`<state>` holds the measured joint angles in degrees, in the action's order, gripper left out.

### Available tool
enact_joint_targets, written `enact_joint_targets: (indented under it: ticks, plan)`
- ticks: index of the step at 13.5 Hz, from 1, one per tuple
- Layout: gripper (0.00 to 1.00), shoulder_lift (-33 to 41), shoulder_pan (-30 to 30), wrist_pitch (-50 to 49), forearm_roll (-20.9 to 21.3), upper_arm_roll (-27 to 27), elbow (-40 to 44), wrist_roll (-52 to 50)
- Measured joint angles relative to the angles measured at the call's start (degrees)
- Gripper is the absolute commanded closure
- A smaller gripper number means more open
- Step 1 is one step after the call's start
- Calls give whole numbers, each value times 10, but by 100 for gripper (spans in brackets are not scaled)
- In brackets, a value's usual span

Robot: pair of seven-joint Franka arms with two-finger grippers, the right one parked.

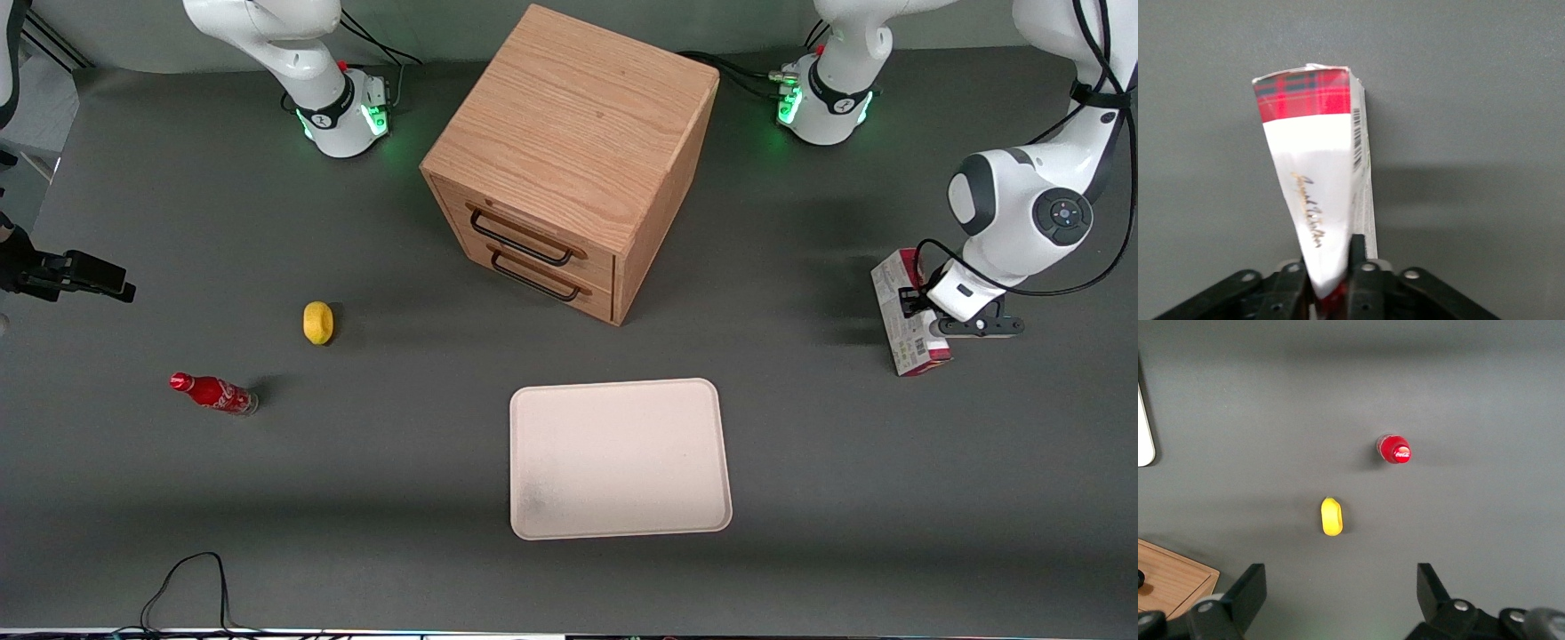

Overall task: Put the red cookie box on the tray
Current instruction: 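Lift the cookie box and carry it over the white tray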

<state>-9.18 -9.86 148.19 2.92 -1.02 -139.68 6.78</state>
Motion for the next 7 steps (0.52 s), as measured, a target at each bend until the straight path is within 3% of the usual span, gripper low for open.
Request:
enact_joint_targets:
  ticks: [5, 7]
  plan:
    - [100, 3, 0, -23, 0, 0, 10, 0]
    - [100, 31, 0, -155, 0, -1, 66, 1]
